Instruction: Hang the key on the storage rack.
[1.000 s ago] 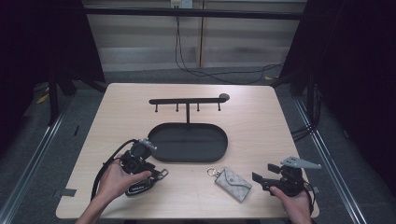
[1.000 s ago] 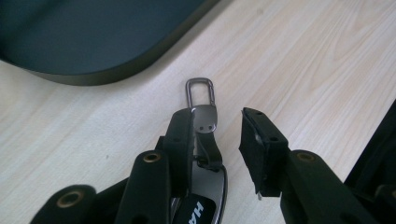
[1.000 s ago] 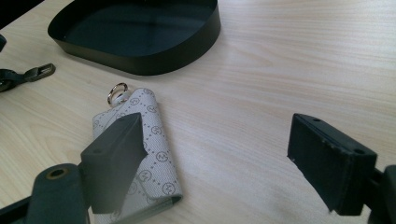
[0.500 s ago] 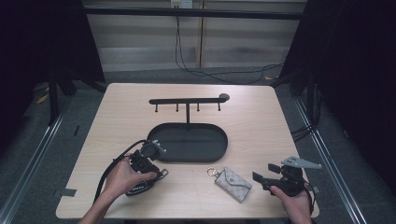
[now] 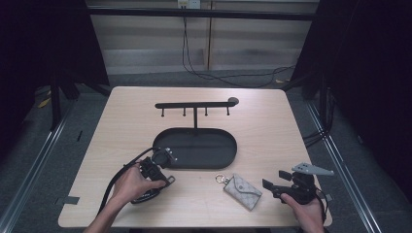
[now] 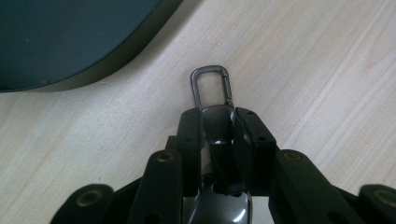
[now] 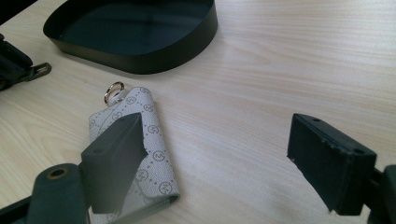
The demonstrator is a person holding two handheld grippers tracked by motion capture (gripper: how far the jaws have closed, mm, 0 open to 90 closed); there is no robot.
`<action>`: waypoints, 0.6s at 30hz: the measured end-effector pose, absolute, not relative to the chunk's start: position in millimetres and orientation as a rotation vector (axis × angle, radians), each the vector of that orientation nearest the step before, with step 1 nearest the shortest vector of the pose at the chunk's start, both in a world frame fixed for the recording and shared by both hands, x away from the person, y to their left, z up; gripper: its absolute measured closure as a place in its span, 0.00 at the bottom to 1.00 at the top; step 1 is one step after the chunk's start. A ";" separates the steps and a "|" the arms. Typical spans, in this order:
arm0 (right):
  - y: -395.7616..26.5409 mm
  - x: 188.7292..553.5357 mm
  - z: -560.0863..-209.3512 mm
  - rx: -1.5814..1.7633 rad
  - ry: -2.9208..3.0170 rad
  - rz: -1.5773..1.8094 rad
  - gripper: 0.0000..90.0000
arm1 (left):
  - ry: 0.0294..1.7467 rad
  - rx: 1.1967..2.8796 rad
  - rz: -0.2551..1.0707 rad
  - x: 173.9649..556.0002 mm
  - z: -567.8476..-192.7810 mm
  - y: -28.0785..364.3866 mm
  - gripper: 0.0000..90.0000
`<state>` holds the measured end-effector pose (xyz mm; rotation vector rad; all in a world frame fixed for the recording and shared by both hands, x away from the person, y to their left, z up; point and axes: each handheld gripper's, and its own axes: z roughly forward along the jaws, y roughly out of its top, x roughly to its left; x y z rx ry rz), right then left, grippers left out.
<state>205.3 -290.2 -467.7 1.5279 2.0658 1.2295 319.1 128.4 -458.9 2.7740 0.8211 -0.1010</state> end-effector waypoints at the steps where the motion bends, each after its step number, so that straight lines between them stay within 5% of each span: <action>1: -289.7 205.3 -467.7 1.526 2.071 1.226 0.21 | 0.807 2.783 -0.098 319.5 -459.0 127.8 0.80; 18: -289.5 206.1 -468.4 1.520 2.079 1.224 0.21 | 0.784 2.835 -0.074 318.0 -464.3 117.2 0.77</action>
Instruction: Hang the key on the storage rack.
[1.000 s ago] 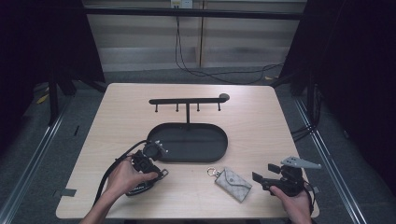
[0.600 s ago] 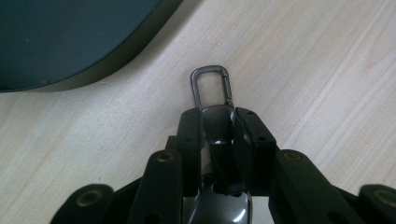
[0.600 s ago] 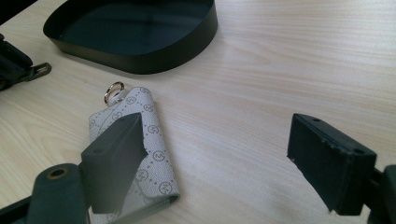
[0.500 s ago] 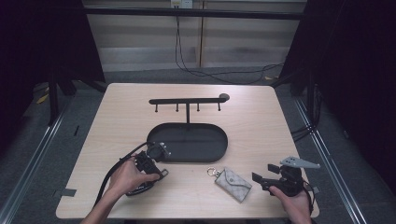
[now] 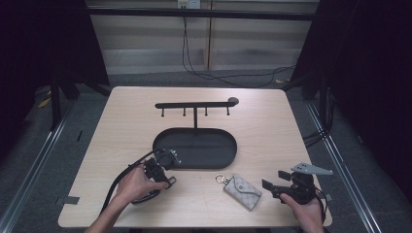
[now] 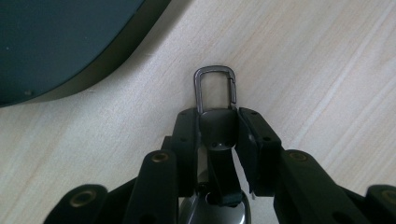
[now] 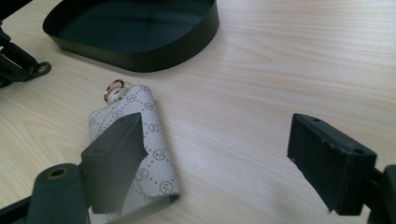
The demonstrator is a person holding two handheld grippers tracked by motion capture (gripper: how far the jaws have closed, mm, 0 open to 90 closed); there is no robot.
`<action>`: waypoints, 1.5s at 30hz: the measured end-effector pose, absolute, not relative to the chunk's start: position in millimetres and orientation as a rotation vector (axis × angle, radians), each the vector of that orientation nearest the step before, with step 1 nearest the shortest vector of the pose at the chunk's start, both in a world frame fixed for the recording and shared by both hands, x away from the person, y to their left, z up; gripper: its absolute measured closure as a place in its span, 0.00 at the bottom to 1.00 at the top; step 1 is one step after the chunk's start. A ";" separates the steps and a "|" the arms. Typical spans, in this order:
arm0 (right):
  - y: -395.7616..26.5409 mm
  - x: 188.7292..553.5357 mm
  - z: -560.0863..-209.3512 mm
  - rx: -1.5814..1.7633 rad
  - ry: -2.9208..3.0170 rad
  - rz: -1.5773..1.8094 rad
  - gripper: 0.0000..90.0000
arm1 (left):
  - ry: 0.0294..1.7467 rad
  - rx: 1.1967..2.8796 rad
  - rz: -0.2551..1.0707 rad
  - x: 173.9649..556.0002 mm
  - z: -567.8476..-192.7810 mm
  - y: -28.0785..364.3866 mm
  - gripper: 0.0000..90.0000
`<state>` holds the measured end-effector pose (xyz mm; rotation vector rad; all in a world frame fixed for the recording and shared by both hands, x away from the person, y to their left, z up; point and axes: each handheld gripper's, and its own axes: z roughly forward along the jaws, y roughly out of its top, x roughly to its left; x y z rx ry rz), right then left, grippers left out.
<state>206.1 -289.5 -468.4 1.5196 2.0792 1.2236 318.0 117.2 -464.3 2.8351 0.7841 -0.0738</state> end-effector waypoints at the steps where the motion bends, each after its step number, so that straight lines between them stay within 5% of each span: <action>1: -289.2 206.1 -468.4 1.522 2.082 1.222 0.21 | 0.777 2.841 -0.066 318.3 -464.2 116.2 0.77; 27: -288.4 206.9 -469.3 1.519 2.095 1.212 0.21 | 0.800 2.885 -0.088 319.7 -462.2 112.4 0.78; 45: -288.4 207.2 -469.6 1.529 2.095 1.207 0.22 | 0.864 2.789 -0.025 328.2 -423.6 135.6 0.79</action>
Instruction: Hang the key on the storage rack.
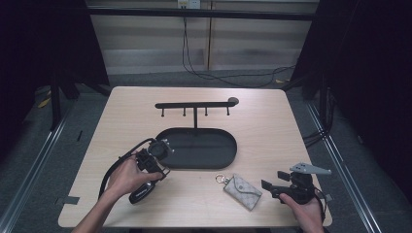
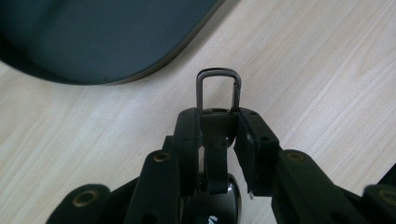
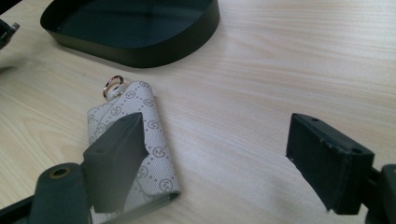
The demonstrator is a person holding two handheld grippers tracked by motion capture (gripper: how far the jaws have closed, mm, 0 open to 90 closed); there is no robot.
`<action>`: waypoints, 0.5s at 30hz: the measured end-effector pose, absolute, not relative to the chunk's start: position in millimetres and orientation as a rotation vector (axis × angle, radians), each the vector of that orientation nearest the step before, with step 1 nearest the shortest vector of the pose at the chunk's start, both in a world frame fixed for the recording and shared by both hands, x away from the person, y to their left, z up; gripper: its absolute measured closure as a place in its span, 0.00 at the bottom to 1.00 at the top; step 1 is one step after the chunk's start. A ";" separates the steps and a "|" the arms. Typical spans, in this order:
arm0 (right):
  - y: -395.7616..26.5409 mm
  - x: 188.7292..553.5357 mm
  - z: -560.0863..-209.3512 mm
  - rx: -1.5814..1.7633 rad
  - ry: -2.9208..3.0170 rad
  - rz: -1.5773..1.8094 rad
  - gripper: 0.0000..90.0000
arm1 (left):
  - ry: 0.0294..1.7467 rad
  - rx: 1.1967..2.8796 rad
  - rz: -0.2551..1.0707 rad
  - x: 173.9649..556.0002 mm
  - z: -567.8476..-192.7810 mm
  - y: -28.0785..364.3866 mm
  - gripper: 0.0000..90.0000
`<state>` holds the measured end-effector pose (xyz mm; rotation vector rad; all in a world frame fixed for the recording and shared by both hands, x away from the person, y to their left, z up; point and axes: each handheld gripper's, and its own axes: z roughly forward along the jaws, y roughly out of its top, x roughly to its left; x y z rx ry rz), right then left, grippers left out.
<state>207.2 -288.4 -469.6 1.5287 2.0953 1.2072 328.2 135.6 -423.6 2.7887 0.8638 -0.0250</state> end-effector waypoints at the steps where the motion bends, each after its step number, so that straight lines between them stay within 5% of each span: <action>1: -288.3 207.3 -469.7 1.529 2.096 1.207 0.22 | 0.862 2.779 -0.028 328.1 -419.2 137.7 0.78; 15: -288.3 207.1 -469.5 1.532 2.089 1.205 0.22 | 0.866 2.746 0.000 326.7 -395.3 147.9 0.79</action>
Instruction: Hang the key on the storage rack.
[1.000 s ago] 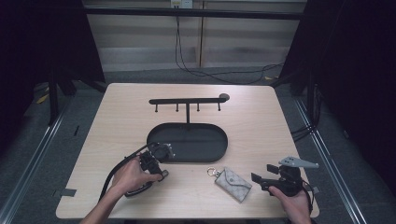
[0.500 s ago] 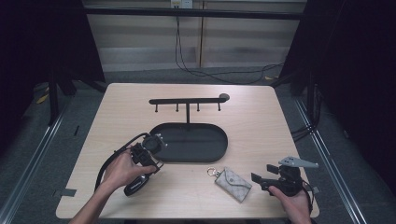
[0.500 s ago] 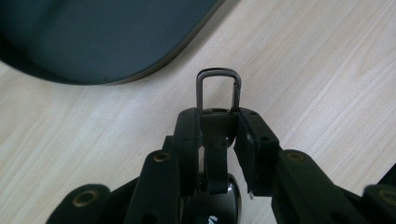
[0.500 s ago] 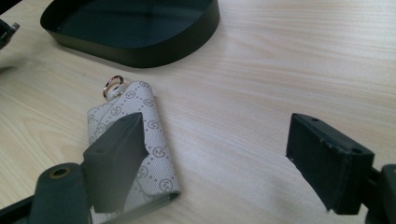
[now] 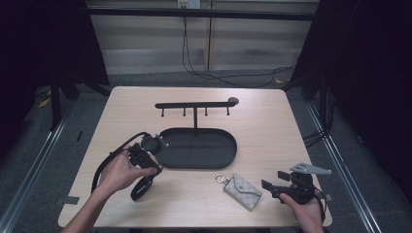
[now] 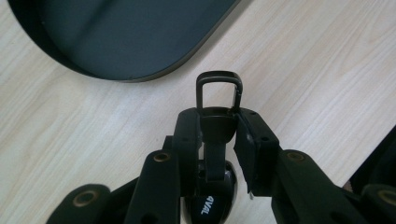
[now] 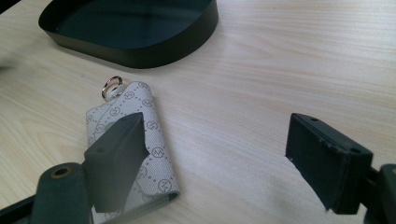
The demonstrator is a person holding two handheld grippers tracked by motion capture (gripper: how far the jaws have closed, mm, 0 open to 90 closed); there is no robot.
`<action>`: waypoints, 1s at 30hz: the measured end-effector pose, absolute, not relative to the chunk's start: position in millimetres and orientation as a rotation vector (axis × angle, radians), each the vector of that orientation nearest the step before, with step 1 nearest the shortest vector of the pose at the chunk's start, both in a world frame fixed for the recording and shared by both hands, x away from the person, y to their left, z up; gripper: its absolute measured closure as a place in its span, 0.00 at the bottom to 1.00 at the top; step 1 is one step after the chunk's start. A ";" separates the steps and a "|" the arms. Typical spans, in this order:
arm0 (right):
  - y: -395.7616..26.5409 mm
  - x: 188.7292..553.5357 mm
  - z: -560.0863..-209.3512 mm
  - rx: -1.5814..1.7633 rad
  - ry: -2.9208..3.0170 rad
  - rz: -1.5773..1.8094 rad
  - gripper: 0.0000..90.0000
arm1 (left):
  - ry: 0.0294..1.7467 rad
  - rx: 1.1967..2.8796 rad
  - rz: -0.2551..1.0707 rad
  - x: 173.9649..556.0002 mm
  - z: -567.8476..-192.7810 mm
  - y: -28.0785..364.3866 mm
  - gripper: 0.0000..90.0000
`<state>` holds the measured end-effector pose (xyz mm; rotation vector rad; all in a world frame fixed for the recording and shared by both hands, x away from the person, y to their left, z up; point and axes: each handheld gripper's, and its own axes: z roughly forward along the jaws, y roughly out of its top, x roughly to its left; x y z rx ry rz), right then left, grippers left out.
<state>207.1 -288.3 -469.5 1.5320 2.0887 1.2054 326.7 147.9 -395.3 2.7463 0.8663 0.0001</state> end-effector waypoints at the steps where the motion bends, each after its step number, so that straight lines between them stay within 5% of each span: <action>1: -288.4 207.2 -469.4 1.537 2.088 1.207 0.22 | 0.862 2.749 0.001 327.3 -393.6 149.2 0.79; 30: -288.4 207.7 -469.8 1.540 2.089 1.204 0.22 | 0.912 2.730 0.018 337.6 -336.8 170.2 0.79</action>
